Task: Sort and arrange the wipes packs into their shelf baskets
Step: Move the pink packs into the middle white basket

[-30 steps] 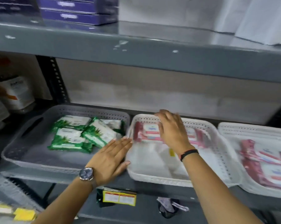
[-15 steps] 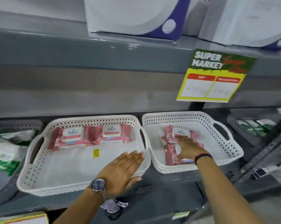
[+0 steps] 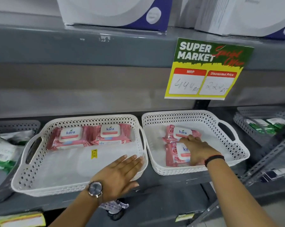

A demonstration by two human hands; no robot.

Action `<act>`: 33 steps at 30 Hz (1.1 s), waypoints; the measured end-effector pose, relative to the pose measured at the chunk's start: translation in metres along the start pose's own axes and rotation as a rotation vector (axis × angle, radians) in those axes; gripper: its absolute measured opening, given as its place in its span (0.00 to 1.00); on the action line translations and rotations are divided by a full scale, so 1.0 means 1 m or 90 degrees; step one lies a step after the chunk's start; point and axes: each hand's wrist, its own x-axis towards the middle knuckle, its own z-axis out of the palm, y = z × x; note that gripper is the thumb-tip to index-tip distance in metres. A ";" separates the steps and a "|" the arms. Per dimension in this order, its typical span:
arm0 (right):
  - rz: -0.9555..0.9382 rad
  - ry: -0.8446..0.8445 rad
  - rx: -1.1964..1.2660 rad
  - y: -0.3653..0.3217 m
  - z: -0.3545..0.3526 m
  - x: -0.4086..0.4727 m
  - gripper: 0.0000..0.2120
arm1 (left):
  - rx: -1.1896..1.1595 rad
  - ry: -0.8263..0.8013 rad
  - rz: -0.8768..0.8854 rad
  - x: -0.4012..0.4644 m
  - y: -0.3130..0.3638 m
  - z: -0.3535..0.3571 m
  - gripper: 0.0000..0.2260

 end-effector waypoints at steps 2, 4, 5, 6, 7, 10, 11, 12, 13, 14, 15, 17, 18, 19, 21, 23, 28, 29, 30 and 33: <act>0.013 0.027 0.040 -0.007 -0.011 -0.008 0.44 | 0.018 -0.004 0.002 -0.007 -0.003 0.000 0.31; 0.009 0.076 0.042 -0.020 -0.026 -0.017 0.43 | 0.035 -0.010 -0.003 -0.020 -0.011 0.000 0.31; 0.003 0.107 0.036 -0.029 -0.035 -0.021 0.42 | 0.043 -0.010 -0.008 -0.028 -0.016 0.000 0.31; -0.007 0.142 0.039 -0.040 -0.042 -0.025 0.41 | 0.047 -0.008 -0.016 -0.037 -0.023 0.000 0.31; -0.021 0.179 0.052 -0.054 -0.050 -0.027 0.40 | 0.048 -0.007 -0.027 -0.047 -0.029 0.000 0.31; -0.104 0.292 0.149 -0.105 -0.063 -0.027 0.40 | 0.046 0.000 -0.079 -0.077 -0.052 -0.001 0.32; -0.143 0.315 0.188 -0.126 -0.064 -0.025 0.39 | 0.046 0.004 -0.097 -0.088 -0.060 -0.001 0.33; -0.179 0.329 0.211 -0.147 -0.062 -0.022 0.37 | 0.043 0.008 -0.117 -0.100 -0.068 -0.001 0.33; -0.208 0.339 0.215 -0.169 -0.058 -0.017 0.34 | 0.042 0.014 -0.134 -0.111 -0.077 -0.001 0.33; -0.234 0.348 0.206 -0.190 -0.052 -0.011 0.32 | 0.039 0.016 -0.150 -0.122 -0.085 0.000 0.33; -0.260 0.357 0.193 -0.211 -0.044 -0.004 0.31 | 0.035 0.018 -0.166 -0.132 -0.093 0.000 0.33; -0.311 0.349 0.175 -0.247 -0.026 0.009 0.30 | 0.011 0.019 -0.193 -0.148 -0.104 0.003 0.34; -0.333 0.330 0.166 -0.264 -0.016 0.015 0.31 | -0.005 0.023 -0.205 -0.154 -0.108 0.005 0.34; -0.348 0.307 0.154 -0.279 -0.005 0.020 0.32 | -0.024 0.030 -0.215 -0.159 -0.110 0.007 0.34; -0.360 0.276 0.112 -0.300 0.015 0.027 0.35 | -0.054 0.045 -0.229 -0.163 -0.112 0.012 0.34; -0.358 0.282 0.076 -0.311 0.029 0.032 0.35 | -0.069 0.051 -0.240 -0.164 -0.113 0.016 0.34; -0.383 0.242 0.111 -0.306 0.029 0.036 0.38 | -0.080 0.046 -0.247 -0.164 -0.112 0.016 0.33; -0.397 0.228 0.133 -0.301 0.025 0.033 0.37 | -0.086 0.047 -0.246 -0.163 -0.111 0.014 0.33; -0.412 0.235 0.151 -0.294 0.021 0.030 0.34 | -0.092 0.051 -0.242 -0.163 -0.110 0.012 0.32; -0.421 0.369 0.180 -0.252 0.006 0.026 0.19 | -0.110 0.088 -0.198 -0.145 -0.095 0.006 0.31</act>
